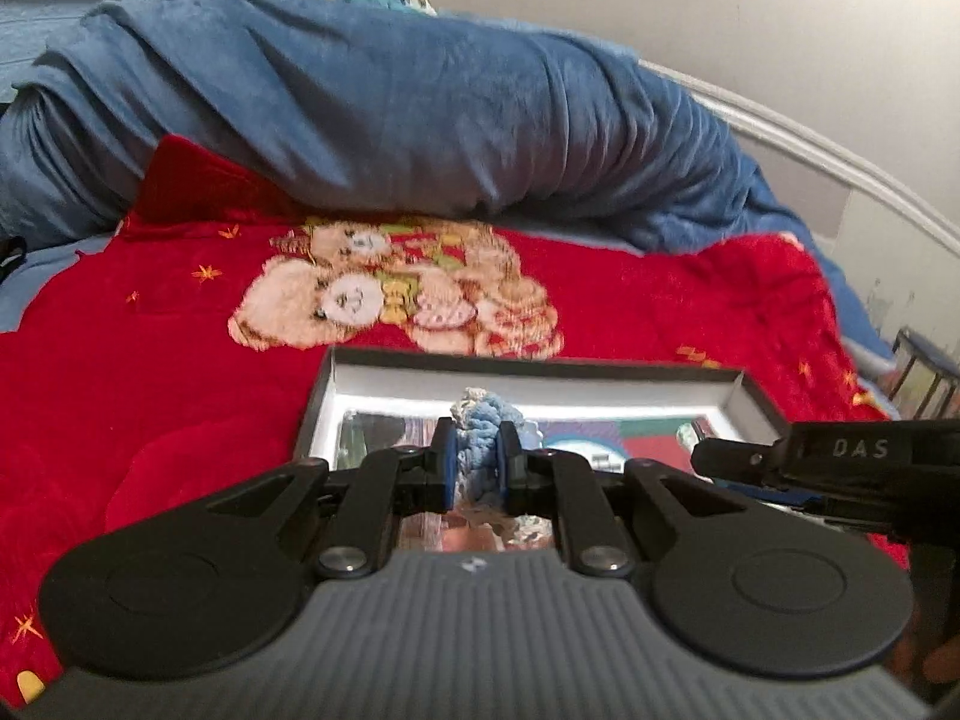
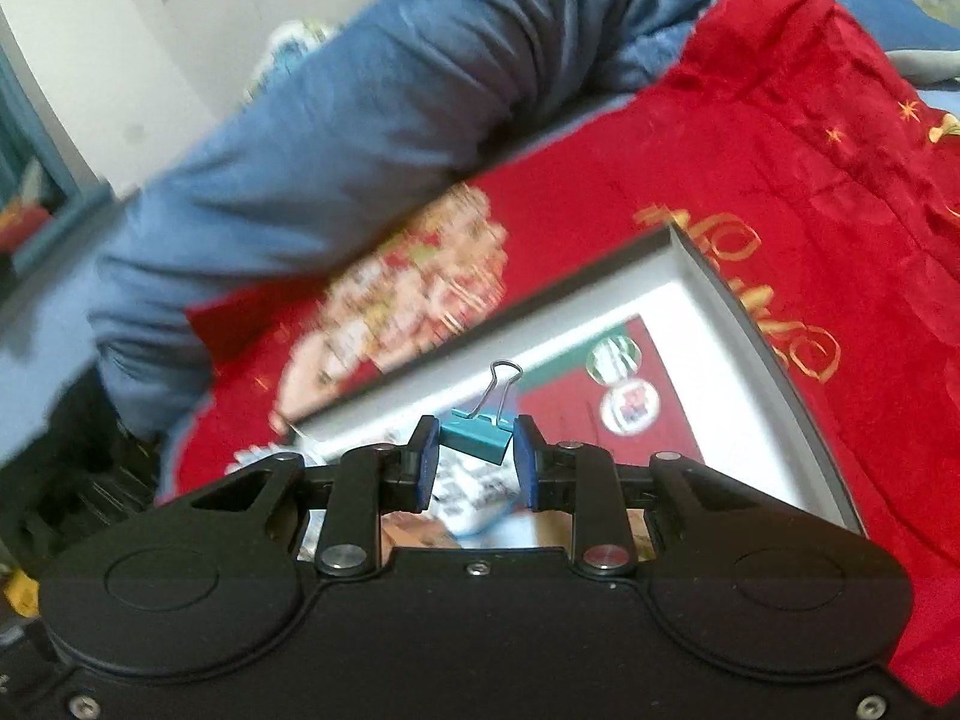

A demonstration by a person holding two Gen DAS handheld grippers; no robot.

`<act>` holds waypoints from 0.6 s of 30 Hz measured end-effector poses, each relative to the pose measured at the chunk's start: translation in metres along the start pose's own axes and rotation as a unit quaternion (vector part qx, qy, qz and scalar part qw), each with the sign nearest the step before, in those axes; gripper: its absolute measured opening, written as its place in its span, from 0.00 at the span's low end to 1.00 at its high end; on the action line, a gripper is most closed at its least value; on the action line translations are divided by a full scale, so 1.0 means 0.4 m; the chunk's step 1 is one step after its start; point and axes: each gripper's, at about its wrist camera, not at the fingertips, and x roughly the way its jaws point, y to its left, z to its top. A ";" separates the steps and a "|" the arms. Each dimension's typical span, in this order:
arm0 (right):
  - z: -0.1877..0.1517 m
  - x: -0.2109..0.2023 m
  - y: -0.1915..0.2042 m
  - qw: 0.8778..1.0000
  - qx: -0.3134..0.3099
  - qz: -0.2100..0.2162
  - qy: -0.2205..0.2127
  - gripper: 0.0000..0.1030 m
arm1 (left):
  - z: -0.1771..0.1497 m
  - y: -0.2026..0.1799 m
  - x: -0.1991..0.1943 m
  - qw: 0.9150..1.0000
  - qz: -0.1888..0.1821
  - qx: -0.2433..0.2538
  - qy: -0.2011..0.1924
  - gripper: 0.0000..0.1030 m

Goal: Organize objects
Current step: 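Lower the blue scrunchie and teal binder clip into the black box with both grippers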

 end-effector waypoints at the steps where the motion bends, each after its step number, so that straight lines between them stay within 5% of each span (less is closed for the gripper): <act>1: -0.004 0.006 0.000 1.000 -0.002 -0.011 0.009 0.25 | -0.002 -0.002 0.006 1.000 0.004 0.003 0.007 0.16; 6: -0.013 0.018 -0.004 0.999 -0.007 -0.029 0.027 0.25 | -0.013 -0.010 0.021 0.999 0.036 0.026 0.031 0.16; 18: -0.016 0.036 -0.014 0.997 0.002 -0.039 0.061 0.25 | -0.017 -0.017 0.040 0.997 0.036 0.034 0.063 0.18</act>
